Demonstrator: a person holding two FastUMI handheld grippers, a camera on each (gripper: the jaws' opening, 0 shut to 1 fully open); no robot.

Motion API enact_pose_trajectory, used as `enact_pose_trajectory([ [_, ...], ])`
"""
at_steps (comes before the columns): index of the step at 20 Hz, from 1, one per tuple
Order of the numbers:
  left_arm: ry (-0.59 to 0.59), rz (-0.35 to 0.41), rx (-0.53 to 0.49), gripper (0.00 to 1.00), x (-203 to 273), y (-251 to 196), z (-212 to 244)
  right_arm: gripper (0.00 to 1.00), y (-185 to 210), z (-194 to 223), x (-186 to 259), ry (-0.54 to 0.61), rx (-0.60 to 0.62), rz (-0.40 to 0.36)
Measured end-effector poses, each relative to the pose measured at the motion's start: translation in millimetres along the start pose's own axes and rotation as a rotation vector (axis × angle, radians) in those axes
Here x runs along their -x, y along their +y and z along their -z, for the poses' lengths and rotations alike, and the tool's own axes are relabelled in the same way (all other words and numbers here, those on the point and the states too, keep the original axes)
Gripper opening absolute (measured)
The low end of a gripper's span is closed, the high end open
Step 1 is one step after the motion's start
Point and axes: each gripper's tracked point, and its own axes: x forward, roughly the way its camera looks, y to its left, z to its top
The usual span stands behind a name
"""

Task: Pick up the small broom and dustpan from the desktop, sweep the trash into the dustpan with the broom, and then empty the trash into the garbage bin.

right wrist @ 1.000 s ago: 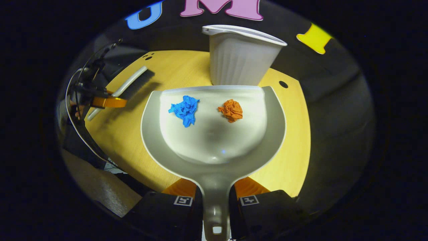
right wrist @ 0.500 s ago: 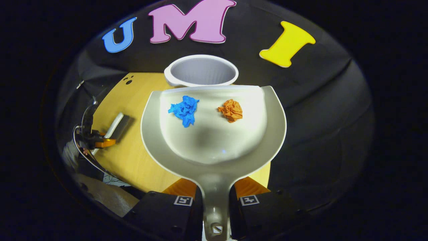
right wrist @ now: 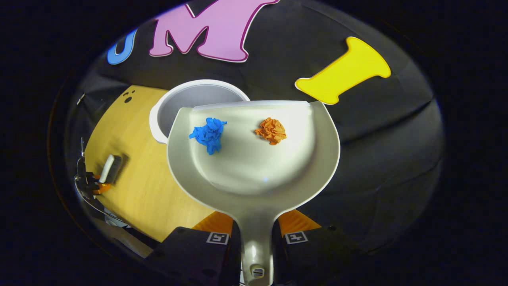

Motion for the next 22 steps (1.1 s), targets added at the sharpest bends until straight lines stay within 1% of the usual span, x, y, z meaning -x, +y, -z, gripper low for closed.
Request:
enact_pose_trajectory([
  [2, 0.000, -0.001, 0.001, 0.25, -1.0, -0.1, 0.2, 0.36, -3.6, -6.1, -8.7, 0.033, 0.052, 0.018],
  [3, 0.002, -0.002, 0.005, 0.23, -1.2, 0.0, -0.2, 0.36, -5.6, -8.6, -12.1, 0.050, 0.075, 0.025],
  [6, 0.002, -0.006, 0.014, 0.25, -1.2, 0.0, -1.5, 0.36, -10.9, -15.6, -18.6, 0.102, 0.171, 0.047],
  [7, 0.003, -0.004, 0.015, 0.23, -1.6, -0.4, -0.9, 0.31, -10.7, -19.7, -17.1, 0.113, 0.194, 0.051],
  [8, 0.006, -0.004, 0.015, 0.25, -1.6, 0.2, -0.5, 0.35, -11.1, -23.8, -18.1, 0.121, 0.209, 0.050],
  [10, 0.009, -0.005, 0.015, 0.23, -1.2, 0.2, -0.7, 0.35, -13.1, -32.1, -18.6, 0.155, 0.254, 0.054],
  [11, 0.010, -0.004, 0.016, 0.23, -0.9, -0.1, -0.9, 0.31, -14.4, -37.5, -21.2, 0.171, 0.284, 0.061],
  [12, 0.013, -0.004, 0.016, 0.23, -1.0, 0.5, -0.5, 0.35, -16.5, -41.5, -21.0, 0.191, 0.315, 0.069],
  [13, 0.014, -0.004, 0.014, 0.23, -0.5, 0.1, -0.4, 0.35, -17.9, -45.7, -19.5, 0.212, 0.352, 0.080],
  [14, 0.016, -0.005, 0.013, 0.23, -1.1, 0.4, -0.3, 0.31, -19.8, -50.0, -17.4, 0.230, 0.393, 0.091],
  [15, 0.019, -0.008, 0.012, 0.23, -0.3, 0.8, -0.5, 0.35, -20.9, -56.0, -17.0, 0.247, 0.428, 0.100],
  [16, 0.019, -0.010, 0.011, 0.25, 0.2, 0.8, -0.8, 0.31, -21.8, -61.2, -16.7, 0.263, 0.463, 0.112],
  [17, 0.020, -0.011, 0.011, 0.23, 0.2, 0.6, -0.5, 0.35, -22.3, -64.3, -16.1, 0.283, 0.508, 0.126],
  [18, 0.022, -0.010, 0.013, 0.23, -0.1, 1.0, 0.2, 0.30, -22.6, -68.6, -15.3, 0.296, 0.548, 0.138],
  [19, 0.025, -0.011, 0.015, 0.23, 0.3, 0.8, 0.5, 0.35, -21.0, -74.7, -16.2, 0.308, 0.594, 0.148],
  [20, 0.027, -0.013, 0.017, 0.23, 1.3, 0.7, 0.4, 0.35, -19.6, -80.5, -16.5, 0.318, 0.635, 0.155],
  [22, 0.026, -0.016, 0.022, 0.25, 0.8, 0.7, 0.1, 0.35, -14.1, -92.1, -17.4, 0.330, 0.672, 0.155],
])
